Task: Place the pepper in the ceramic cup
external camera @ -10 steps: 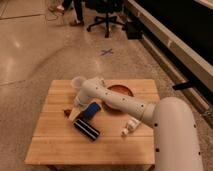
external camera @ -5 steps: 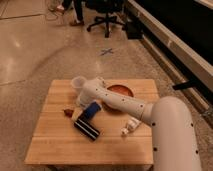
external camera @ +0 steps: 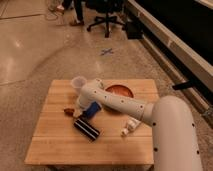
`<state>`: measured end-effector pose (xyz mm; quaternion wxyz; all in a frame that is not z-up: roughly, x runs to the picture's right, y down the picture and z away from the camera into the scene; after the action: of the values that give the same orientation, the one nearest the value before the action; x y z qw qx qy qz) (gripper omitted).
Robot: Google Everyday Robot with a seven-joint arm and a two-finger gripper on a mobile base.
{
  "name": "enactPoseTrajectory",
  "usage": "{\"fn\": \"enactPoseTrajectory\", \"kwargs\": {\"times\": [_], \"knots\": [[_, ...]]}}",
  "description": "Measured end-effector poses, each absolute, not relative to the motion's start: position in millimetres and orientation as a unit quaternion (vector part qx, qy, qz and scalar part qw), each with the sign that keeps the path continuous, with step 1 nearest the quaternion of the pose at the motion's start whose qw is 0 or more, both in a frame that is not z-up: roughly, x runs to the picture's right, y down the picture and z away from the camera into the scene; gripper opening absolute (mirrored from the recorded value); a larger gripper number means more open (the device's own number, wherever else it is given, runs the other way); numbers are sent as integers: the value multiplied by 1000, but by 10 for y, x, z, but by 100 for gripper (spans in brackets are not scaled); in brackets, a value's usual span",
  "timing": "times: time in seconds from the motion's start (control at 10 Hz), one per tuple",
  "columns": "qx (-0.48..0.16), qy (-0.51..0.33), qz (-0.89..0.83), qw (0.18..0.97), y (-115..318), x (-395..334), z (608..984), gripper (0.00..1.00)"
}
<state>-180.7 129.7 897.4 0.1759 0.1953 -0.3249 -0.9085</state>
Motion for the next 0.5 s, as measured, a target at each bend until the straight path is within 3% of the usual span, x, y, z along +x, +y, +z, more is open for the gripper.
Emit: {"fn": "enactPoseTrajectory", "kwargs": {"times": [0.3, 0.5], "knots": [[183, -317, -913, 179, 1236, -1723, 8952, 3], [177, -316, -913, 187, 1160, -1650, 8923, 0]]}}
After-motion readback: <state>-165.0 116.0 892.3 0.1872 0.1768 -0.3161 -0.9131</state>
